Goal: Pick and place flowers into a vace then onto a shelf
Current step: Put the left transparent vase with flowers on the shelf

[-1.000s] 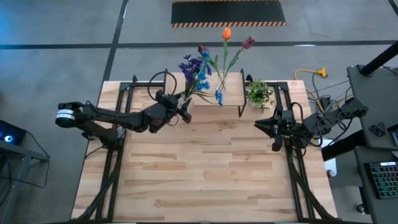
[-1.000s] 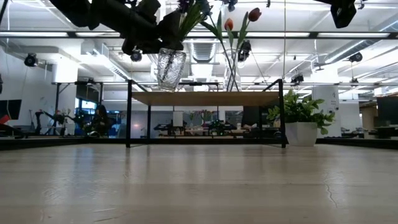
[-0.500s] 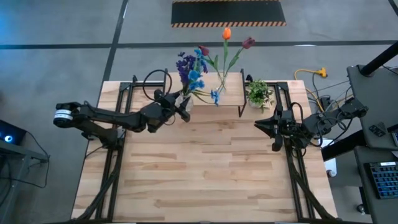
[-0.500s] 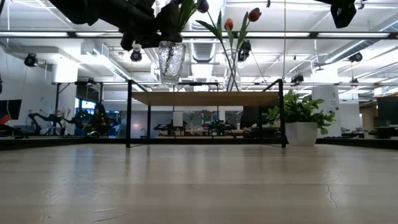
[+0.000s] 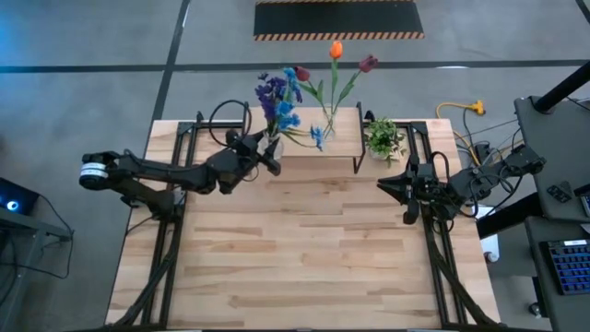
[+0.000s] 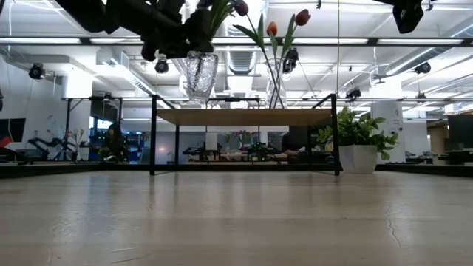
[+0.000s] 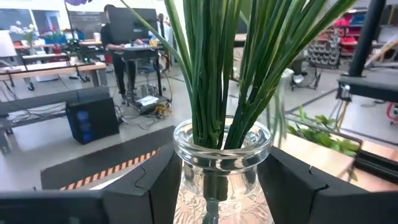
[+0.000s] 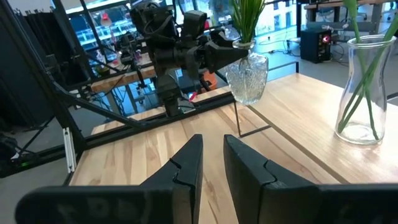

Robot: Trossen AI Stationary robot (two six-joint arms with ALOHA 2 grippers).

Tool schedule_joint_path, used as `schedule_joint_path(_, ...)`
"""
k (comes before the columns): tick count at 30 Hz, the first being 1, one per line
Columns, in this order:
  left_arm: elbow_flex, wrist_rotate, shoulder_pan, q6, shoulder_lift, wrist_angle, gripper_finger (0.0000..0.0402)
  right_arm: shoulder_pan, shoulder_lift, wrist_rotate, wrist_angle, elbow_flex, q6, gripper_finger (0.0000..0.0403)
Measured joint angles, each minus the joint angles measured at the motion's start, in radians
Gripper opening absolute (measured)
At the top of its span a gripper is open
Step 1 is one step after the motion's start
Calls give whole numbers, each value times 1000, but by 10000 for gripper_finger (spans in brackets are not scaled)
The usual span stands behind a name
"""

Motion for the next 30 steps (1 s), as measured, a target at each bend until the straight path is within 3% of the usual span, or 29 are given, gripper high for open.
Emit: schedule_joint_path(30, -13, 3, 158, 14, 142, 227, 180, 0, 0, 2, 0, 0, 29, 56)
